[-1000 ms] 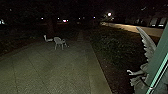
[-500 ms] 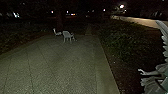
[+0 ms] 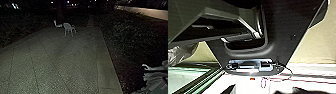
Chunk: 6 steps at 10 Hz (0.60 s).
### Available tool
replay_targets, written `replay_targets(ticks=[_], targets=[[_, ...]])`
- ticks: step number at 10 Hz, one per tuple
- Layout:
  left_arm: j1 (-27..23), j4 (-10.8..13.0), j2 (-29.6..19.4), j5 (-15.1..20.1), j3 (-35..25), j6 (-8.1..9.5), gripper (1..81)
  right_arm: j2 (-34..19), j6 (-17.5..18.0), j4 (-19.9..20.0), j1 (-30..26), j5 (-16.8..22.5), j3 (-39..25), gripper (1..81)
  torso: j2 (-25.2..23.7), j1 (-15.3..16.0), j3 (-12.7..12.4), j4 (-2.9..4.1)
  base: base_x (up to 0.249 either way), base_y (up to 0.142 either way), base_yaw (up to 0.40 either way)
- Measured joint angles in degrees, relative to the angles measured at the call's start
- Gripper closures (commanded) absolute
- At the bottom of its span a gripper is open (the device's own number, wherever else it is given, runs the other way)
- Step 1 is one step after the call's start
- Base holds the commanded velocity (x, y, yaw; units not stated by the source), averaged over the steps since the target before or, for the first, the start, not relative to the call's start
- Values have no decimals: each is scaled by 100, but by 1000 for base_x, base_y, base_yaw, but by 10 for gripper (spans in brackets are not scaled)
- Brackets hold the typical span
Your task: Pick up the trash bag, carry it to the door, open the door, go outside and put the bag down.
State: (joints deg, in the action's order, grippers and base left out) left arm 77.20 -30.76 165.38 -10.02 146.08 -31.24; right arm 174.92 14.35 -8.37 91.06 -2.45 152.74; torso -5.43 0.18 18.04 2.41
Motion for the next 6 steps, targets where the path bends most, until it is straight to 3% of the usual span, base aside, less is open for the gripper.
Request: replay_targets(ticks=[2,6], targets=[[-325,-306,-160,115,-151,2,811,0,-2,-2,0,0,0,10,0,0,-5,2,0,0,0],[-1178,-1114,-708,702,-269,5,811,0,-2,-2,-2,-2,0,10,4,2,2,5,0,0,0]])
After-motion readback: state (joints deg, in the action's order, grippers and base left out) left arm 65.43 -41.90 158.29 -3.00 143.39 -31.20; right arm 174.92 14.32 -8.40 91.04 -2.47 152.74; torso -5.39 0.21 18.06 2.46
